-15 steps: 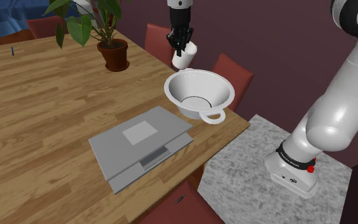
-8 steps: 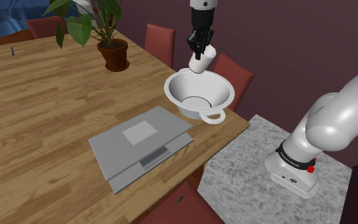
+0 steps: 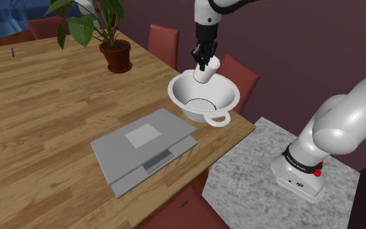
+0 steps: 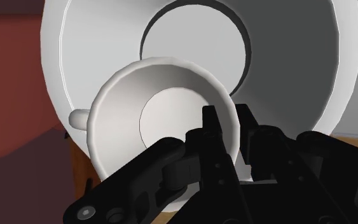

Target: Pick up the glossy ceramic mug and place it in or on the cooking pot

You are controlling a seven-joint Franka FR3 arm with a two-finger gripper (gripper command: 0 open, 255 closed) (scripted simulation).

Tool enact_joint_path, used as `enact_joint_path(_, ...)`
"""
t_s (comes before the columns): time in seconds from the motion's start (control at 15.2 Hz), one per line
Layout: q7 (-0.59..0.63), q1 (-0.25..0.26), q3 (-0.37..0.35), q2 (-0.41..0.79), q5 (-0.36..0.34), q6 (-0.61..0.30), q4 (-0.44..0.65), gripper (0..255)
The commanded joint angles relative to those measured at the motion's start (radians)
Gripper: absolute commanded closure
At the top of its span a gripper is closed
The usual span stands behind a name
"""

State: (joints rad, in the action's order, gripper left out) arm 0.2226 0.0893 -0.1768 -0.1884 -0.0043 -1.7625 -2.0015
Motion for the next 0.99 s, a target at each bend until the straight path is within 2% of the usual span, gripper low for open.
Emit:
enact_joint_path(0.0, 0.001, 0.000, 0.000, 0.000, 0.000, -0.027, -0.026, 255)
enact_joint_path(0.53, 0.005, 0.001, -0.003, 0.014, -0.002, -0.129, -0.115, 255)
enact_joint_path(0.92, 0.005, 0.001, -0.003, 0.014, -0.002, -0.129, -0.115, 255)
